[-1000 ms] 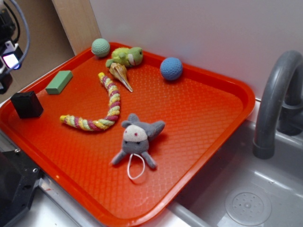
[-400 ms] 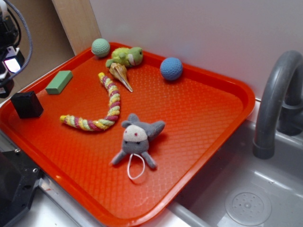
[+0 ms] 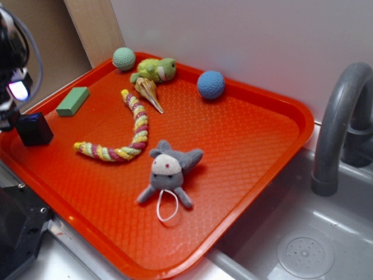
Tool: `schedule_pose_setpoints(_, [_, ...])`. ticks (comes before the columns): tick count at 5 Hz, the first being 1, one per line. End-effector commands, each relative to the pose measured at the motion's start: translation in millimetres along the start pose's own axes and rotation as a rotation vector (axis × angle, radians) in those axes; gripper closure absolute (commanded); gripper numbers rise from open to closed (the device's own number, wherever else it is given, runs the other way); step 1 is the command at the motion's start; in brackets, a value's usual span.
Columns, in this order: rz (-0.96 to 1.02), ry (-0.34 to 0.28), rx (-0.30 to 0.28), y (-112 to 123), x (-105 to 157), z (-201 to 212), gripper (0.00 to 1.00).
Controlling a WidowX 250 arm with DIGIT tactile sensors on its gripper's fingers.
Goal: Grab the black box.
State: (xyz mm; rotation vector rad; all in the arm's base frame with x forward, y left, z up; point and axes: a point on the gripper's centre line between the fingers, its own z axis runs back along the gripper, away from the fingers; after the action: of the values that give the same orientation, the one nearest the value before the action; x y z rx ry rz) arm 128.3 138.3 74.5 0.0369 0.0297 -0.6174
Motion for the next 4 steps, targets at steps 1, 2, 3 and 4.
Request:
schedule_pose_setpoints(1, [-0.04,0.083,0.05,10,11,-38,0.0])
schedule_pose_setpoints(2, [-0.042,0.103,0.058,10,24,-53,1.0])
schedule_pose_setpoints(3, [-0.065,0.101,0.034,2,28,-43,1.0])
schedule_pose_setpoints(4, [-0.067,0.09,0.015,-8,31,-8,1.0])
